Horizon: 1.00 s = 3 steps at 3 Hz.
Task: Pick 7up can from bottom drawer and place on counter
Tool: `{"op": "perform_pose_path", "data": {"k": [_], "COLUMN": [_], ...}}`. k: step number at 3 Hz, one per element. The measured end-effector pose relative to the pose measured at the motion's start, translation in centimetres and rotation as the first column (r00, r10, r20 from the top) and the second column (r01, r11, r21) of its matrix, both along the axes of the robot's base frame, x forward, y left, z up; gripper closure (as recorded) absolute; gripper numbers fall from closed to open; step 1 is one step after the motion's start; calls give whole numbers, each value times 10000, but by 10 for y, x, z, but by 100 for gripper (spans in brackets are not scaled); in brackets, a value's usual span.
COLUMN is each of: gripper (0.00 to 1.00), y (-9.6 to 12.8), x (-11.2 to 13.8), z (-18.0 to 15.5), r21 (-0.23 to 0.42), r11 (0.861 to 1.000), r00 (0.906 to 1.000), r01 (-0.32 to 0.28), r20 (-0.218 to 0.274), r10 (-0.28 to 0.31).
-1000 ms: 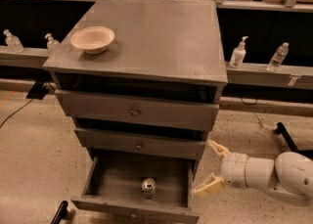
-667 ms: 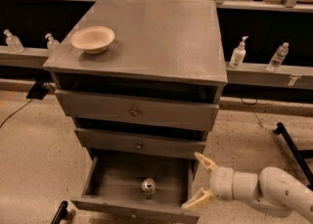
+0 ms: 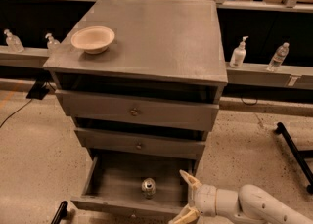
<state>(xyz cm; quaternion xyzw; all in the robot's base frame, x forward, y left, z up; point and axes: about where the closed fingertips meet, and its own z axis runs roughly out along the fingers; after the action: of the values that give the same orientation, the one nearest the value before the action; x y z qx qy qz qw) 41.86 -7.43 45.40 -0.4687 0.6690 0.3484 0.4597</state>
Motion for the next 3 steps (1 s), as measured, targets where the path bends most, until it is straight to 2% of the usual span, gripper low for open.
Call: {"op": "perform_pose_path", "data": {"k": [1, 2, 3], "gripper": [0, 0, 0], "y": [11, 32, 32], "x": [29, 106, 106], "z": [-17, -69, -69], "r21": [-530, -952, -952], "r11": [9984, 9926, 9926], "r00": [9983, 9920, 9920], "r01": [212, 753, 753], "r20": [550, 1088, 1088], "r10": [-183, -648, -648]}}
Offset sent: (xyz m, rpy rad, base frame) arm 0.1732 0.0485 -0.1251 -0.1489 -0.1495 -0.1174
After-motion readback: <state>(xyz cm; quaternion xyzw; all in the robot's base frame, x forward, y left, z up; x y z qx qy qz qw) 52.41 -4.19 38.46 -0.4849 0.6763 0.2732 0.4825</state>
